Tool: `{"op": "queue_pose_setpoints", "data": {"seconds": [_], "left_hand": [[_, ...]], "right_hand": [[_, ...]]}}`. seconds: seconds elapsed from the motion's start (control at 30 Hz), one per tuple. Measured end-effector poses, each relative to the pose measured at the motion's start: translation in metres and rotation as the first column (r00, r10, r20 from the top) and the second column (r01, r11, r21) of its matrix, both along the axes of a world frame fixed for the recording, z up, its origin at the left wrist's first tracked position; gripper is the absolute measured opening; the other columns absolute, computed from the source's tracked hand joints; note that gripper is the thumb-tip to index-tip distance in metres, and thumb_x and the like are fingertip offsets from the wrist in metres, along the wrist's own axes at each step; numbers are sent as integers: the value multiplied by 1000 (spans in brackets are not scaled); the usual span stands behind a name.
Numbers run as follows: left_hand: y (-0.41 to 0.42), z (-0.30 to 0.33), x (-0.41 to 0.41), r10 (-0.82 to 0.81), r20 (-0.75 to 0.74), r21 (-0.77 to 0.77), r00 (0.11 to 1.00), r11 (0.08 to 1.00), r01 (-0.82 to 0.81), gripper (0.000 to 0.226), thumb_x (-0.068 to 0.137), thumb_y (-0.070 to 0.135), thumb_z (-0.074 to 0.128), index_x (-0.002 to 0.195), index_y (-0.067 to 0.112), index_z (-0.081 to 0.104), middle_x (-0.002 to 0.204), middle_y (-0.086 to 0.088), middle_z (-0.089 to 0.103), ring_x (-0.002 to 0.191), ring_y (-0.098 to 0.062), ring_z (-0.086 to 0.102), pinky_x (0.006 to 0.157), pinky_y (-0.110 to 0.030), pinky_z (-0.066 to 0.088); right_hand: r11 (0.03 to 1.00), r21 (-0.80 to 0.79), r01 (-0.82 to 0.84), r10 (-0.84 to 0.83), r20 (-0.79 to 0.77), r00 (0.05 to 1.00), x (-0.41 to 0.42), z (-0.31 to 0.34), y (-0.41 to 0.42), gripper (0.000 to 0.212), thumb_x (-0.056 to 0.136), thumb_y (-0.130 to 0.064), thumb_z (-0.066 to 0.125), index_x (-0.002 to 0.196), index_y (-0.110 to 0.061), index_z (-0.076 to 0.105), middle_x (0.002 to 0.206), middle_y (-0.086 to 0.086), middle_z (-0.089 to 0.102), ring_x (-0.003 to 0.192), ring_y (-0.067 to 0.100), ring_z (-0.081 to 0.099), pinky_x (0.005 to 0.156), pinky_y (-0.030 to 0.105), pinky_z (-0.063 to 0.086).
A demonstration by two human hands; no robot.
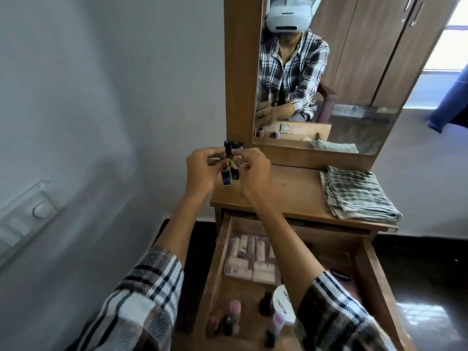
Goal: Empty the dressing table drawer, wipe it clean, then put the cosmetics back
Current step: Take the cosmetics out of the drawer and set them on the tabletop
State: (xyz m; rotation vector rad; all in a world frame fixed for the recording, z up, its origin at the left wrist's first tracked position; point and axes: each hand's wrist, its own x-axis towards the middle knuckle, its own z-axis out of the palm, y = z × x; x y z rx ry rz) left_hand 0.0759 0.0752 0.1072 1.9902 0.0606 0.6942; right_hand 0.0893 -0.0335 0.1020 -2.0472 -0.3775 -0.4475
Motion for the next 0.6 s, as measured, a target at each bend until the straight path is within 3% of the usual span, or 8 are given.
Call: {"op": "queue_pose_setpoints", "data": {"seconds": [0.07, 0.27, 0.43, 0.5, 0.6], "left_hand": [[3, -5, 17, 2, 15, -16, 1000, 1000, -2, 27, 79, -4, 68, 106, -2, 68, 103, -14, 69, 88, -19, 65, 81, -26, 53], [8, -18, 43, -11, 68, -27, 998, 1000, 13, 27, 78, -4, 69, 104, 0, 69, 101, -5, 68, 88, -14, 66, 81, -22, 55], [8, -39, 38, -14, 59, -110, 998, 994, 20, 32, 79, -1, 68, 111, 6, 67, 107, -7, 70, 94, -11, 67, 85, -30, 56], [8, -47, 35, -46, 35, -110, 998, 993, 50, 36, 80, -2, 67, 115, 7, 65, 111, -5, 68, 99, -11, 65, 86, -30, 55], [10, -54, 35, -53, -11, -96, 999, 994, 52, 37, 80, -2, 67, 115, 7, 64, 113, -4, 67, 99, -8, 64, 88, -23, 53]], "right_hand": [[998, 54, -13, 14, -24, 1000, 19, -5, 5, 30, 90, 5, 47, 113, -1, 66, 114, 23, 59, 104, 32, 56, 80, 13, 38], [997, 72, 3, -3, -12, 1000, 38, -22, 13, 28, 88, 6, 48, 109, 4, 67, 111, 24, 60, 103, 34, 56, 81, 20, 39], [995, 87, -39, 38, 20, 999, 37, -34, 15, 30, 86, 9, 50, 112, 7, 64, 112, 28, 58, 103, 38, 56, 76, 9, 35], [997, 47, -54, 54, 11, 999, 37, -39, 14, 39, 85, 10, 50, 122, 1, 60, 112, 24, 57, 100, 33, 56, 78, 8, 34], [995, -90, -39, 36, -33, 999, 35, -46, 10, 59, 87, 11, 42, 139, -17, 46, 103, 3, 46, 80, 3, 43, 72, -1, 34]]}}
